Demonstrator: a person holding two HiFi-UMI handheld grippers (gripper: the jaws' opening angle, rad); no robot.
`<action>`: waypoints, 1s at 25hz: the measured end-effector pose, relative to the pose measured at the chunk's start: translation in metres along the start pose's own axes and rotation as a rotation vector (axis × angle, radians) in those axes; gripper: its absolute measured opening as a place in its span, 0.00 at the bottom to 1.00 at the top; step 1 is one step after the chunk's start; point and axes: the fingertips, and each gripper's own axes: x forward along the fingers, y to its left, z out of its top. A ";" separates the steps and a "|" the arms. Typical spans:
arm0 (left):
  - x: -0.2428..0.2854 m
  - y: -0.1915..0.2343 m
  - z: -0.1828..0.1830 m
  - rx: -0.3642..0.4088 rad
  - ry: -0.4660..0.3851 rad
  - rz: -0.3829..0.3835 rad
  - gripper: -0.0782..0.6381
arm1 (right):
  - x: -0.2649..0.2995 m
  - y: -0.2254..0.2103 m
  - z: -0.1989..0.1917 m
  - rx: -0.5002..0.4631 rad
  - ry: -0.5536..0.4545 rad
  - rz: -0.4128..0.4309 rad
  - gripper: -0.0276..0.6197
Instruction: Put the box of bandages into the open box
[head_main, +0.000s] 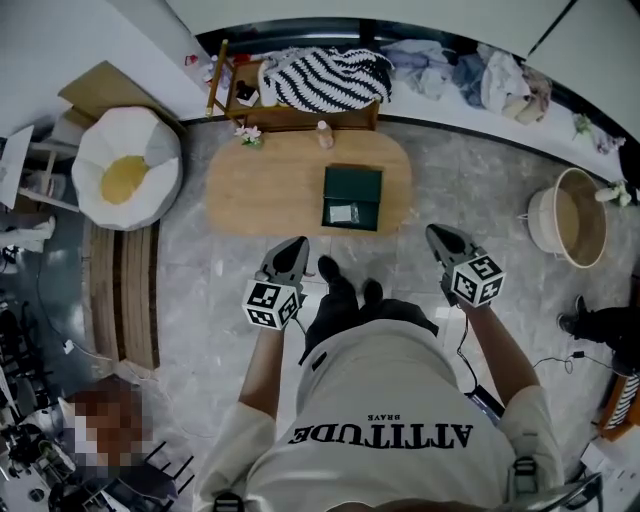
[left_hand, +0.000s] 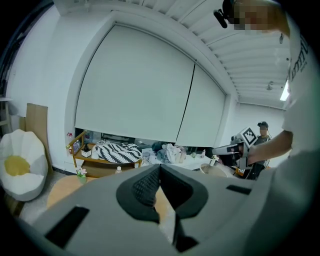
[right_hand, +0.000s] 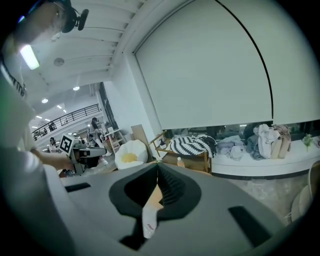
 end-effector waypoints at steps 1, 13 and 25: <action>-0.004 -0.006 0.000 -0.001 -0.006 0.005 0.14 | -0.007 0.000 0.000 -0.005 -0.006 0.002 0.07; -0.044 -0.042 0.006 0.012 -0.032 0.070 0.14 | -0.058 -0.003 0.008 -0.056 -0.043 0.008 0.07; -0.073 -0.029 0.014 0.041 -0.031 0.055 0.14 | -0.058 0.019 0.015 -0.095 -0.071 -0.048 0.08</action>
